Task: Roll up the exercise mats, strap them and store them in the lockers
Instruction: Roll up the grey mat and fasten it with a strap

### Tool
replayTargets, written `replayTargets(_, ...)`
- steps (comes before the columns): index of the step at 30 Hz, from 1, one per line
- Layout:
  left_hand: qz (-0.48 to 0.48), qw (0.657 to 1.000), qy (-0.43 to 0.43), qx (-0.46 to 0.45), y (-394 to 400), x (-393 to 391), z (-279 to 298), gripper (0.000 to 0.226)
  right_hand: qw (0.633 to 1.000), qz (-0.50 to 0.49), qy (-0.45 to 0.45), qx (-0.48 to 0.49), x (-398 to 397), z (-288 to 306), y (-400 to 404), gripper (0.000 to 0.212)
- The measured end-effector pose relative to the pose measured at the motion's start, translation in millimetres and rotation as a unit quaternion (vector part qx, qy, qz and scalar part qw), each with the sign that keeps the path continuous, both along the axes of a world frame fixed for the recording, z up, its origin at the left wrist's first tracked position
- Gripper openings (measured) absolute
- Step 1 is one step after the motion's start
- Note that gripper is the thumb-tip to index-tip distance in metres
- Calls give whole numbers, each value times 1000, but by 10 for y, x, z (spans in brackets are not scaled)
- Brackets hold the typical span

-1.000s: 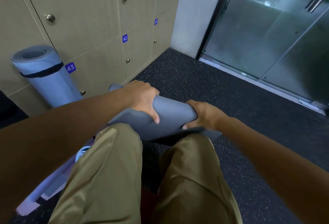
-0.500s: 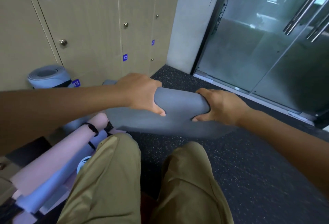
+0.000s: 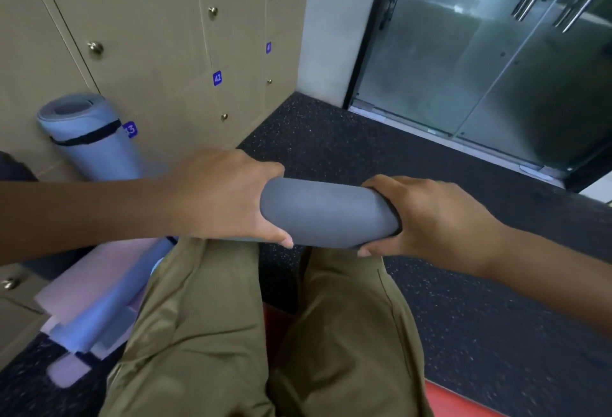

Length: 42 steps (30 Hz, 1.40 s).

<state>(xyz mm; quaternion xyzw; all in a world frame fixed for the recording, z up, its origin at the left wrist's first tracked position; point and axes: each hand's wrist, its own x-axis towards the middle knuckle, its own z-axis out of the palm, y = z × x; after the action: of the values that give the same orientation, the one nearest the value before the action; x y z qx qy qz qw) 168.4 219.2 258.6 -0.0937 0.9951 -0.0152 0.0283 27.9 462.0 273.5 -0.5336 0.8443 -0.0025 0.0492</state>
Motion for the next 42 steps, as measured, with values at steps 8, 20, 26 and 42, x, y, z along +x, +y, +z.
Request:
replayTargets(8, 5, 993, -90, 73, 211, 371, -445, 74, 995, 11, -71, 66, 310, -436, 191, 72)
replayTargets(20, 44, 980, -97, 170, 387, 569, -991, 87, 999, 21, 14, -23, 558, -1019, 271, 77)
replayTargets(26, -50, 991, -9, 123, 355, 596, -1113, 80, 998, -14, -61, 15, 535, -1058, 271, 86)
replayTargets(42, -124, 960, 3, 249, 198, 457, -1098, 64, 999, 20, 22, -45, 510, -1113, 272, 69)
